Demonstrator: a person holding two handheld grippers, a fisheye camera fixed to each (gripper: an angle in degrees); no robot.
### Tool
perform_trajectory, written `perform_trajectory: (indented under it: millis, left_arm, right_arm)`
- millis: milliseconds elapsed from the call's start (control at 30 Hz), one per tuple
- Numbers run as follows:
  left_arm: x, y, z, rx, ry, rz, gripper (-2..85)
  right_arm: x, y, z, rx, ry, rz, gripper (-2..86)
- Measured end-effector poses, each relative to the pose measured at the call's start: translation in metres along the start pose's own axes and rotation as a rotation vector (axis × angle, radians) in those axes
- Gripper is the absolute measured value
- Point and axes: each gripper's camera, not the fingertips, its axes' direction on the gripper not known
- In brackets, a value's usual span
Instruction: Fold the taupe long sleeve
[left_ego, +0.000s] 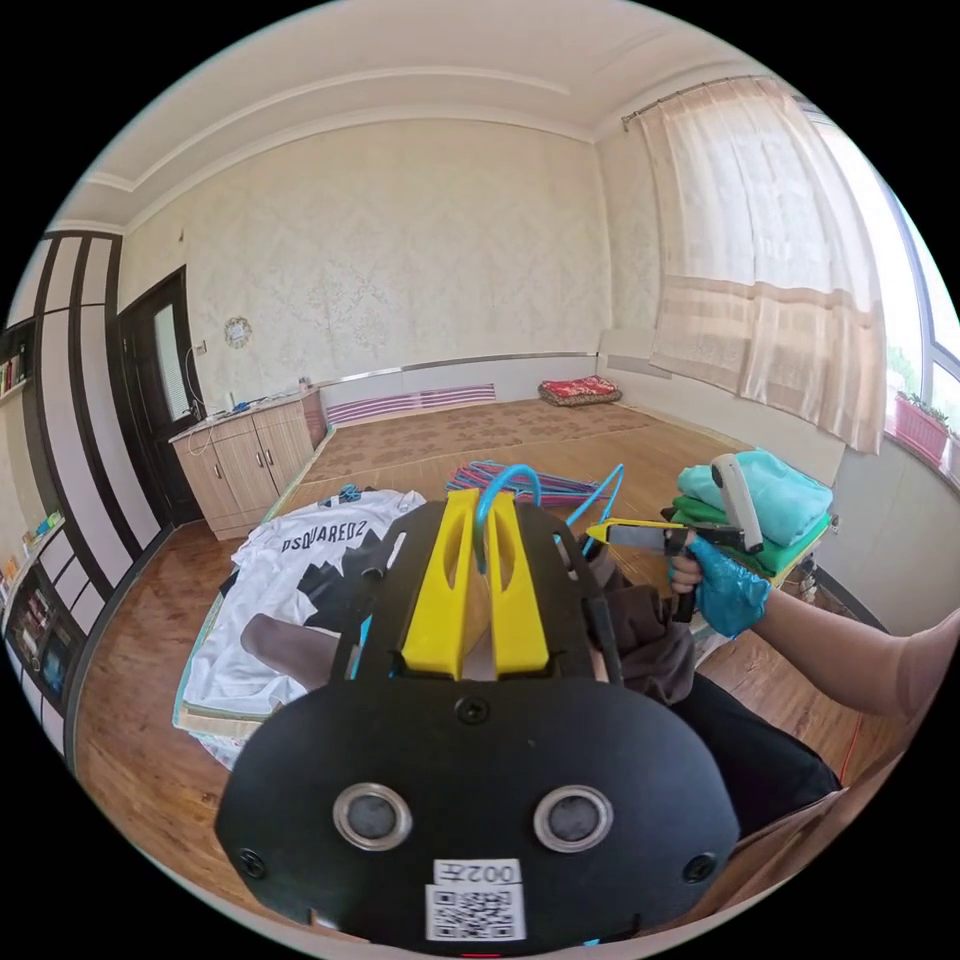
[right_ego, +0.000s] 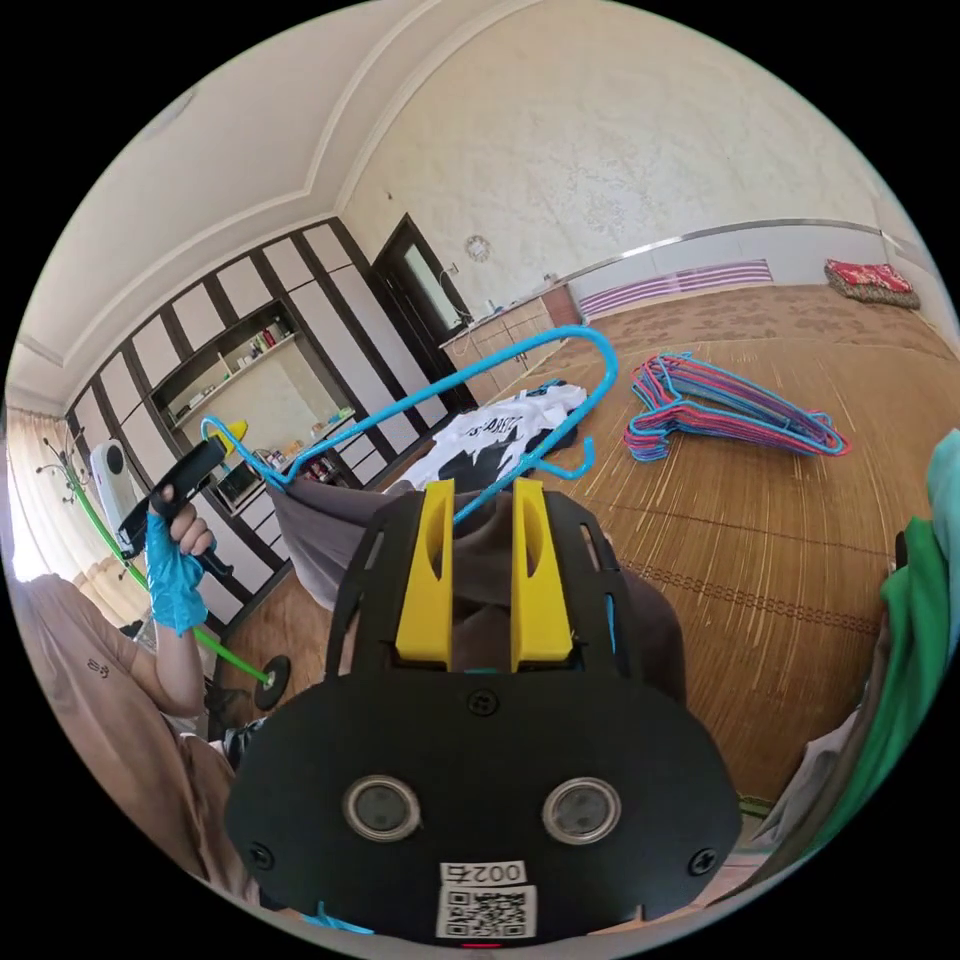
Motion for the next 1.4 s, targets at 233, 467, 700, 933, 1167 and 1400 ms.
perform_trajectory:
  millis: [233, 467, 700, 933, 1167, 1400]
  left_arm:
    - [-0.007, -0.007, 0.0, 0.0, -0.029, 0.0, -0.8]
    - [-0.009, -0.02, -0.002, 0.038, -0.106, -0.019, 0.8]
    - [-0.008, -0.042, -0.006, 0.094, -0.168, 0.019, 0.9]
    - [-0.005, -0.064, 0.004, 0.113, -0.11, 0.033, 0.5]
    - [0.007, -0.057, 0.066, -0.035, 0.05, 0.001, -1.2]
    - [0.033, -0.039, 0.141, -0.22, 0.072, 0.06, -1.0]
  right_arm:
    - [-0.029, -0.017, -0.058, 0.11, 0.119, -0.104, 7.5]
    - [-0.078, -0.023, -0.095, 0.133, 0.3, -0.252, 6.1]
    - [-0.102, -0.025, -0.135, 0.312, 0.267, -0.26, 5.1]
    - [-0.146, -0.038, -0.177, 0.411, 0.376, -0.371, 4.2]
    - [-0.158, -0.039, -0.184, 0.395, 0.49, -0.421, 2.6]
    - [-0.134, -0.041, -0.149, 0.309, 0.54, -0.391, 2.8]
